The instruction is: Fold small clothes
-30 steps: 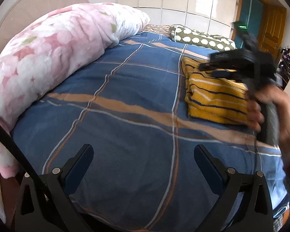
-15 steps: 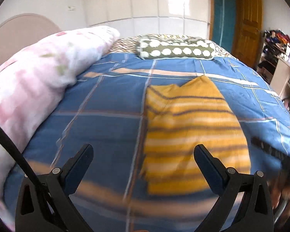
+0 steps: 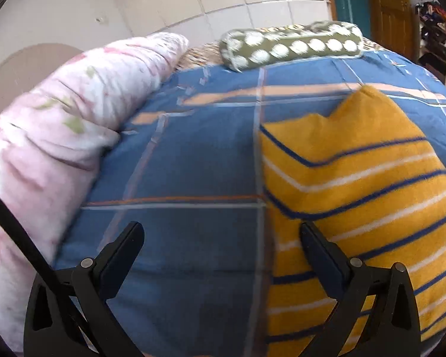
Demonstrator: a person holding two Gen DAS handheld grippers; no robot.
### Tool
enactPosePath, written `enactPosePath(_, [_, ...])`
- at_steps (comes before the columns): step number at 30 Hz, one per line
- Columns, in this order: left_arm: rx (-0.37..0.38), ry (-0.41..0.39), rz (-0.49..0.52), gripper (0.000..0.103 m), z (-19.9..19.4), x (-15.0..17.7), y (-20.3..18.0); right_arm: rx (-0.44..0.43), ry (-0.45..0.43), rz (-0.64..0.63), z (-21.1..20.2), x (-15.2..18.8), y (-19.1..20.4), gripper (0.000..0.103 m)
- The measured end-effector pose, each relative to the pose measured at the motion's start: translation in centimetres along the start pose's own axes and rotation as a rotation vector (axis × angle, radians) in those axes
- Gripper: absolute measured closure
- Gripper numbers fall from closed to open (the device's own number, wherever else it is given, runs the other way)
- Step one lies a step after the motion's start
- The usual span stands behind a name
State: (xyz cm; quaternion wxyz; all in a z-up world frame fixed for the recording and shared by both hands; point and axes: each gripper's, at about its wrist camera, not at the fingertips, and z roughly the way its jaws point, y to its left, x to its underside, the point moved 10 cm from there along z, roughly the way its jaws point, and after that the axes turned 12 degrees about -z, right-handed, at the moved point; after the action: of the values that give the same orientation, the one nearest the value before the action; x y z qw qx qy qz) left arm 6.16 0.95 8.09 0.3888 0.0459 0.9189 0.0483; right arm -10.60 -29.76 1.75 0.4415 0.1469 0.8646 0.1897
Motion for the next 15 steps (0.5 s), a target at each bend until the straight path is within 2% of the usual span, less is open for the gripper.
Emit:
enactPosePath(2, [-0.026,-0.051,-0.021,0.0,-1.0,-1.9,1.0,-0.004,-0.003,0.003,0.0,0.0,0.1,0.043])
enactPosePath(3, [0.004,-0.074,-0.047,0.0,-1.8,-2.9,1.0,-0.007,-0.005,0.004,-0.1,0.0,0.1,0.043])
enactPosePath(5, [0.083,-0.062,-0.082,0.0,-2.5,-4.5,-0.3,-0.01,-0.007,0.006,-0.1,0.0,0.1,0.043])
enactPosePath(7, [0.145,-0.024,-0.07,0.0,-2.1,-5.4,-3.1,-0.01,-0.008,0.004,0.0,0.0,0.2,0.041])
enactPosePath(10, [0.174,0.007,0.023,0.0,-0.7,-5.5,-8.4,-0.014,-0.013,0.005,-0.1,0.1,0.2,0.041])
enactPosePath(13, [0.163,0.059,0.141,0.0,2.1,-4.5,-12.9,-0.025,-0.021,0.014,-0.2,0.1,0.2,0.041])
enactPosePath(15, [0.063,0.081,0.163,0.0,4.9,-3.9,-13.0,-0.034,-0.026,0.019,-0.4,0.2,0.2,0.041])
